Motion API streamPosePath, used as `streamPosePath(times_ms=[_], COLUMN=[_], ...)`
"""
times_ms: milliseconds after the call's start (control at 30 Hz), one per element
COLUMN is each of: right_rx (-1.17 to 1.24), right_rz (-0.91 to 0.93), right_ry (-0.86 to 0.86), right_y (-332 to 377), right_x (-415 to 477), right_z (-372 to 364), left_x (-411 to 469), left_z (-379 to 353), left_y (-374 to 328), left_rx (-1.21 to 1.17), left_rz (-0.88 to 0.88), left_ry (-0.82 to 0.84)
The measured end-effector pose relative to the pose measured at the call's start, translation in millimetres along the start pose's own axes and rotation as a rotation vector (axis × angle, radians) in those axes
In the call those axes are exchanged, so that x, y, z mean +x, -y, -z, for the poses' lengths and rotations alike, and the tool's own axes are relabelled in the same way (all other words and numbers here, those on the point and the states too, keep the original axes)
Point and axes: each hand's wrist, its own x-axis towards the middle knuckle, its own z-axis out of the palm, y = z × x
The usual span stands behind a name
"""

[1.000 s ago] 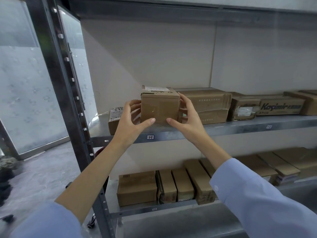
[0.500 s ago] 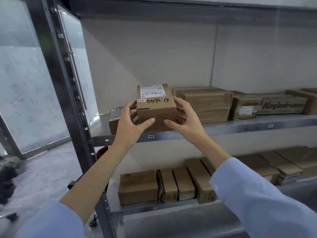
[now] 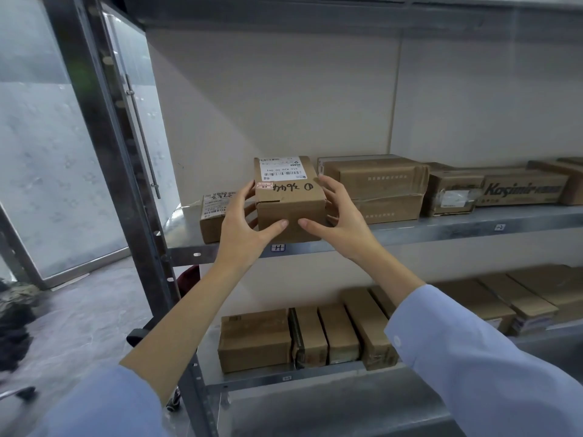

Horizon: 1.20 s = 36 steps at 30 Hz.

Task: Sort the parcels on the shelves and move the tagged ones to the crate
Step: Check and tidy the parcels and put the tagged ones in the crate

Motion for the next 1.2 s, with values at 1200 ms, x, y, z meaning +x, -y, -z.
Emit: streamPosePath(times_ms=[1200], right_rx=[-0.072], right_rz=[-0.012], right_ry=[0.038], right_y=[-26.1], right_x=[52.7], right_z=[-21.0], left_x=[37.0], left_z=[4.9], left_y=[44.0], left_rx=[0.115], left_rz=[0.089], left_ry=[0.036])
